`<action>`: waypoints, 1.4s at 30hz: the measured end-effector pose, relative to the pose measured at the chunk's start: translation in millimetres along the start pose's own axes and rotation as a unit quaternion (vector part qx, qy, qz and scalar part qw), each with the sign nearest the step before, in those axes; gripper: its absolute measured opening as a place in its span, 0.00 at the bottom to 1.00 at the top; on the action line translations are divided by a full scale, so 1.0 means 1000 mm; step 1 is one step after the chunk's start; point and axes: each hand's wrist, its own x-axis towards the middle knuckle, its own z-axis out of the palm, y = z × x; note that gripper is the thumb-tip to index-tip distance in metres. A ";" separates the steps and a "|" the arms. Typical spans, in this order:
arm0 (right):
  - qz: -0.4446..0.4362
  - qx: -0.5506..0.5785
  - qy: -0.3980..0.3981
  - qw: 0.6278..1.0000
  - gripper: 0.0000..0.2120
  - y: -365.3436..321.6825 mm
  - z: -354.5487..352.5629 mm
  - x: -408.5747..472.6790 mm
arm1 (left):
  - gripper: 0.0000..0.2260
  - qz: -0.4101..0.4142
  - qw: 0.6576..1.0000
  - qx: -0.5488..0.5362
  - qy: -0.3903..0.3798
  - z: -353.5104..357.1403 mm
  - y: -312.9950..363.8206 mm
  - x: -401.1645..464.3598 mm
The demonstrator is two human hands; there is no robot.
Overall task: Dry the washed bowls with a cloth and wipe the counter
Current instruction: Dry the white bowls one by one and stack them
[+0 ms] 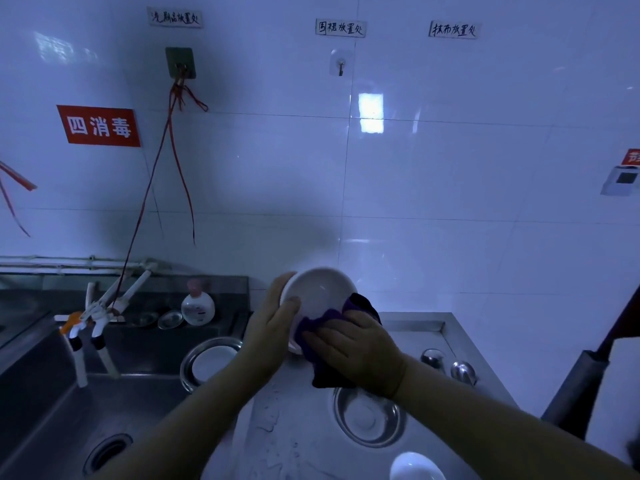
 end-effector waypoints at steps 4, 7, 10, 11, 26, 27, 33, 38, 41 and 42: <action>-0.121 -0.001 -0.043 0.992 0.09 0.022 -0.008 -0.011 | 0.17 -0.084 0.986 0.045 -0.140 -0.019 0.008 0.013; -0.066 0.016 -0.033 0.997 0.07 0.014 -0.006 -0.006 | 0.17 -0.091 0.991 -0.006 -0.103 -0.019 0.008 0.011; 0.069 0.004 -0.008 0.998 0.09 -0.002 -0.002 0.007 | 0.20 -0.048 0.998 -0.034 -0.012 0.001 -0.002 0.000; 0.108 0.008 -0.004 0.994 0.10 -0.008 -0.001 0.011 | 0.18 -0.040 0.998 -0.039 0.016 0.009 -0.005 -0.003; -0.019 0.049 -0.242 0.969 0.26 0.015 -0.018 0.005 | 0.17 -0.063 0.990 0.078 -0.103 -0.023 -0.011 0.015; -0.017 0.048 -0.248 0.967 0.27 0.014 -0.018 0.007 | 0.18 -0.068 0.988 0.079 -0.116 -0.024 -0.012 0.015; 0.070 0.058 -0.237 0.967 0.28 0.002 -0.012 0.029 | 0.19 -0.052 0.990 0.010 -0.132 -0.018 -0.009 0.011; 0.070 0.119 -0.279 0.950 0.32 -0.006 -0.014 0.038 | 0.17 -0.047 0.993 -0.012 -0.108 -0.020 -0.008 0.014; 0.027 0.125 -0.297 0.946 0.34 -0.016 -0.016 0.030 | 0.15 -0.070 0.993 -0.011 -0.090 -0.022 -0.007 0.015; 0.020 0.127 -0.295 0.947 0.34 -0.016 -0.017 0.026 | 0.15 -0.074 0.993 -0.006 -0.097 -0.023 -0.006 0.016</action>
